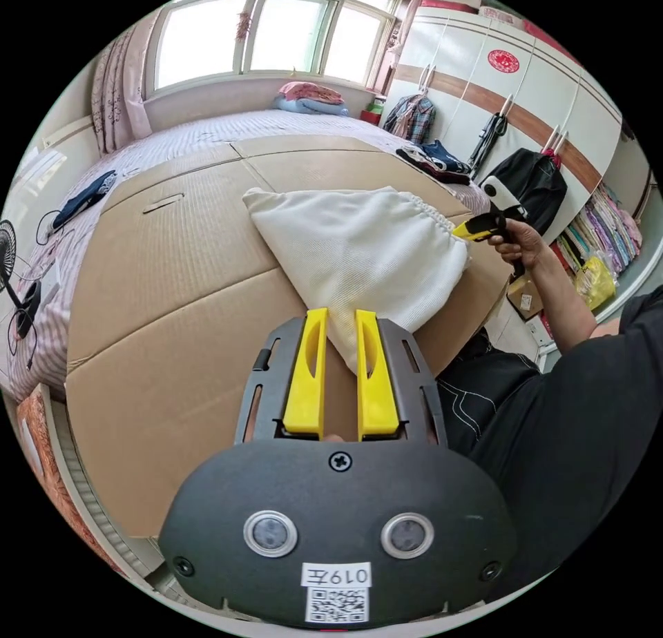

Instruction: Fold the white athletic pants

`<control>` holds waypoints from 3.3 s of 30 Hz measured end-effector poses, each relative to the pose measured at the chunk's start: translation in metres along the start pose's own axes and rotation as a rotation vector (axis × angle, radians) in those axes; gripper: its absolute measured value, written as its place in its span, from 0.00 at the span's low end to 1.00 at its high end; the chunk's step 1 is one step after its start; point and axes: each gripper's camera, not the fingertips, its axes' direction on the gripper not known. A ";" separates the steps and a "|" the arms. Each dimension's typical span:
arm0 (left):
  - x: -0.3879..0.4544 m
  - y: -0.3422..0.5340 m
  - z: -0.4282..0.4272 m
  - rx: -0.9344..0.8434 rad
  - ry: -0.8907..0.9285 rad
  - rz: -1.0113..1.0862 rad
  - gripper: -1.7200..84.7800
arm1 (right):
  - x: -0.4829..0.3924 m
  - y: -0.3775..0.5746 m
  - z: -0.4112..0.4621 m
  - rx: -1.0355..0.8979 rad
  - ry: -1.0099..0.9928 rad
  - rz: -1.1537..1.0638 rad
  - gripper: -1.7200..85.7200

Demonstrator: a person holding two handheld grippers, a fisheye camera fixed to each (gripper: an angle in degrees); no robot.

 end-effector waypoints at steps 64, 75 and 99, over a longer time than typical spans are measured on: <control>-0.275 -0.669 0.003 -0.631 0.220 0.202 0.03 | -0.639 -0.725 0.156 -0.795 0.065 -0.895 0.07; -0.281 -0.696 -0.007 -0.632 0.313 0.167 0.03 | -0.675 -0.773 0.125 -0.760 -0.095 -0.827 0.04; -0.294 -0.677 -0.023 -0.633 0.249 0.123 0.03 | -0.788 -0.771 0.119 -0.743 -0.015 -0.847 0.09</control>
